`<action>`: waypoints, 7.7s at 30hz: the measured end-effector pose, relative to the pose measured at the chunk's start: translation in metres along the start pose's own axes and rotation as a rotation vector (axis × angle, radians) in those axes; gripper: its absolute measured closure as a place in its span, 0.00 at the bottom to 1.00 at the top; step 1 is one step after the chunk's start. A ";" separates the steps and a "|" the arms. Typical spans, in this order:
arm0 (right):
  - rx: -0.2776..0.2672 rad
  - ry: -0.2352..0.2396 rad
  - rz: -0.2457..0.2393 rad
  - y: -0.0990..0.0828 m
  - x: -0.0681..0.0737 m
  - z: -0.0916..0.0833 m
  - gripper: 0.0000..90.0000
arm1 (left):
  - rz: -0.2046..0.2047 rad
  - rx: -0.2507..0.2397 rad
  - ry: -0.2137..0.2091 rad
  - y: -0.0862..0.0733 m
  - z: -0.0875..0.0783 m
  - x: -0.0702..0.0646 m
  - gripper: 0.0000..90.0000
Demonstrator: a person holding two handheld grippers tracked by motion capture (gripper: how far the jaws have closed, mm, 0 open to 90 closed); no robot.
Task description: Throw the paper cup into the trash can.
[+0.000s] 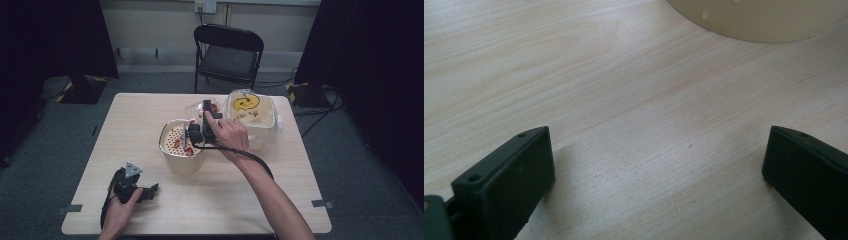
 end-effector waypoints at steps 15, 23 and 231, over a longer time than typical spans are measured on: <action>-0.067 -0.174 -0.254 0.015 -0.009 -0.011 0.62 | 0.001 0.001 0.000 0.000 0.000 0.000 0.00; -0.060 -0.217 -0.349 0.014 -0.009 -0.012 0.63 | 0.001 0.000 0.001 0.000 0.000 0.000 0.00; 0.335 0.708 1.413 -0.243 0.185 -0.124 0.13 | -0.005 -0.006 -0.001 0.000 0.000 0.005 0.00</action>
Point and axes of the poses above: each handheld gripper's, and its own axes: z roughly forward along the jaws, y roughly out of its top, x roughly to its left, the point moved 9 cm from there along z, roughly forward along the jaws, and after that the axes turned 3 degrees about z, right-handed, at the moved point
